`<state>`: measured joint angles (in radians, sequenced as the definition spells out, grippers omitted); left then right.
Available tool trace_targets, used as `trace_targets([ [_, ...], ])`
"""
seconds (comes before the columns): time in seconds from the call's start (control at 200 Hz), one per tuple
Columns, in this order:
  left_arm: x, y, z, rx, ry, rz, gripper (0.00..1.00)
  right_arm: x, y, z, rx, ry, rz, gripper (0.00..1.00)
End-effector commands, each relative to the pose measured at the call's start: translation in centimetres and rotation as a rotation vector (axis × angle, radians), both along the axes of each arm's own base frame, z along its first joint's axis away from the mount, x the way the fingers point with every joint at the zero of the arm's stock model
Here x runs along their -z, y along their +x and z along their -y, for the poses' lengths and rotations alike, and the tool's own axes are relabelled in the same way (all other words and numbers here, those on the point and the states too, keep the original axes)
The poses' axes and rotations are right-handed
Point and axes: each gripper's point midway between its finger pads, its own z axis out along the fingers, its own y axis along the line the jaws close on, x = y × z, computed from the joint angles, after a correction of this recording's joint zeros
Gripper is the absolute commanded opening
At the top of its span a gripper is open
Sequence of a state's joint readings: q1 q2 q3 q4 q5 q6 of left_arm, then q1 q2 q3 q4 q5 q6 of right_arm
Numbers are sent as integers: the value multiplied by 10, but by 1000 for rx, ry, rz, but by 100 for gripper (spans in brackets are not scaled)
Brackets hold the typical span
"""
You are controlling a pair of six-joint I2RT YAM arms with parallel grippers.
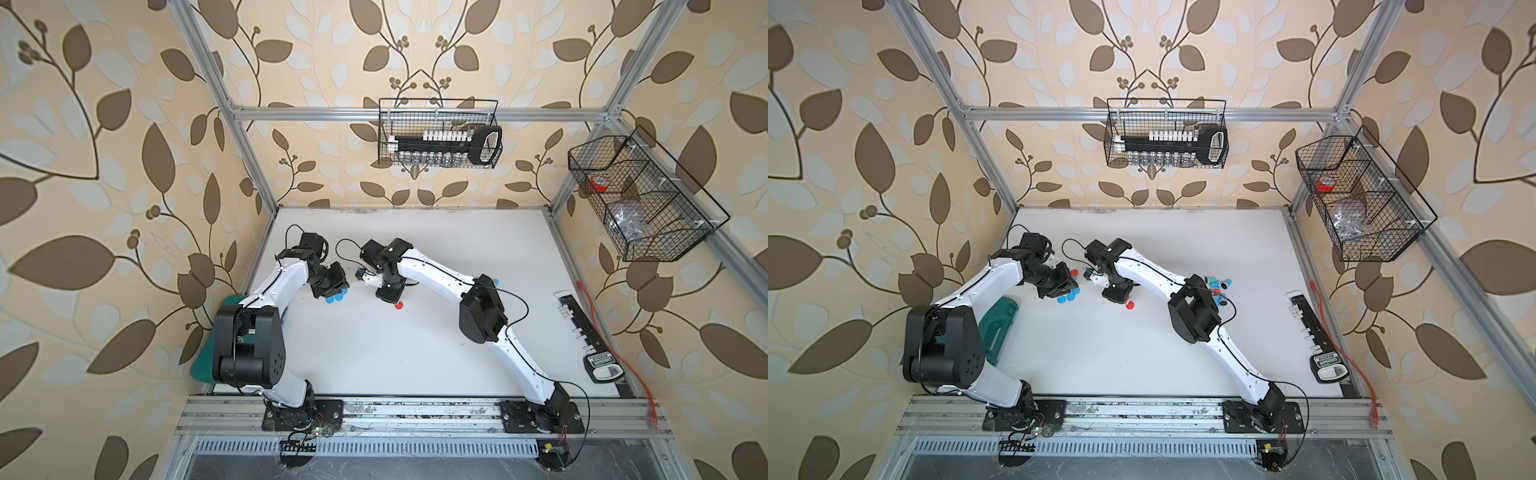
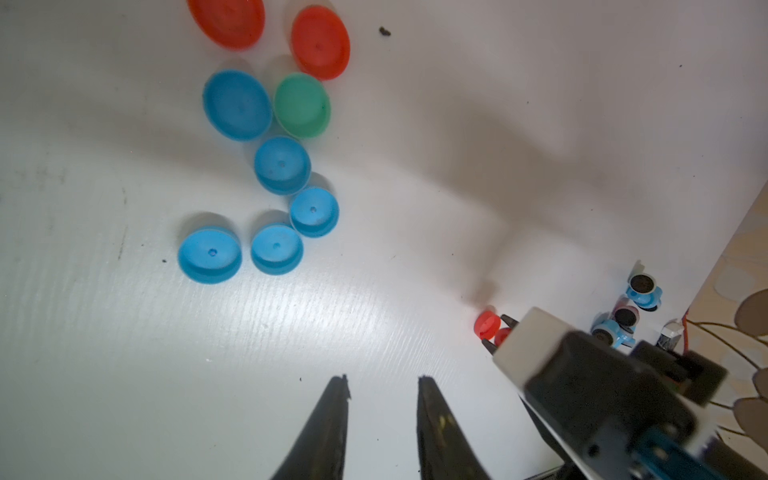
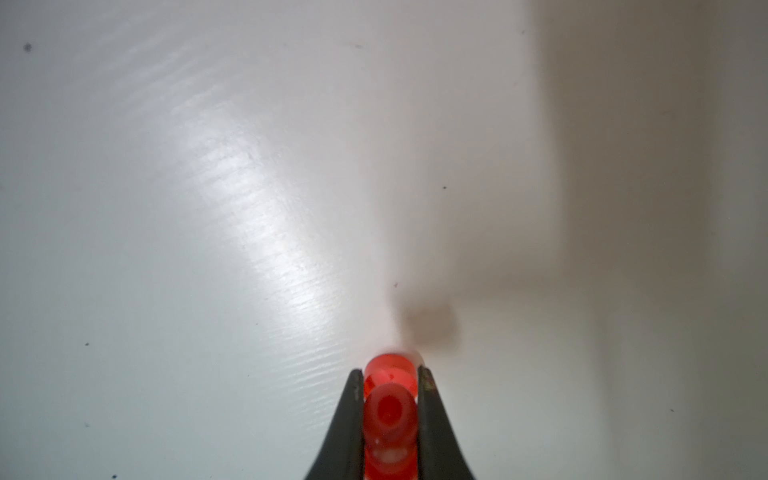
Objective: Close the stamp cap
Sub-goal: Pick up the stamp from the center of the board, then close the cover of the stamp.
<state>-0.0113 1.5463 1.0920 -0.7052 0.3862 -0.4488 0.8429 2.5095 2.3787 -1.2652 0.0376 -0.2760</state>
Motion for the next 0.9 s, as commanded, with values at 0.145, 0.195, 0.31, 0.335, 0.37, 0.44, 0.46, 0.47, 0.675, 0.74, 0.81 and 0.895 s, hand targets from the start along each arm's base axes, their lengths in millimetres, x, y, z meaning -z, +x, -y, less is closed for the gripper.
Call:
trace_targets([
  [0.145, -7, 0, -2, -4, -14, 17, 31, -66, 12, -12, 154, 249, 58, 0],
  [0.195, -7, 0, -2, -4, -14, 17, 31, -73, 16, -12, 217, 330, 77, 0],
  [0.31, -7, 0, -2, -6, -13, 15, 31, -99, 25, -9, 309, 525, 234, 0],
  [0.335, -7, 0, -2, -6, -11, 16, 31, -104, 27, -7, 335, 560, 267, 0],
  [0.37, -6, 0, -2, -8, -10, 14, 31, -108, 30, -4, 367, 608, 301, 0],
  [0.44, -5, 0, -2, -11, -11, 13, 31, -108, 32, 3, 425, 654, 347, 0],
  [0.46, -5, 0, -3, -13, -12, 11, 31, -107, 32, 3, 437, 669, 351, 0],
  [0.47, -5, 0, -3, -14, -12, 11, 31, -106, 32, 5, 446, 671, 355, 0],
  [0.675, -1, -1, -2, -25, -16, 8, 31, -111, 17, -7, 402, 854, 548, 0],
  [0.74, 0, -2, -3, -27, -15, 5, 31, -100, 13, -10, 397, 851, 517, 0],
  [0.81, 1, -3, -3, -28, -11, 3, 31, -91, 9, -12, 387, 852, 504, 0],
  [0.895, 2, -4, -4, -29, -7, 1, 31, -90, 6, -8, 400, 883, 518, 0],
])
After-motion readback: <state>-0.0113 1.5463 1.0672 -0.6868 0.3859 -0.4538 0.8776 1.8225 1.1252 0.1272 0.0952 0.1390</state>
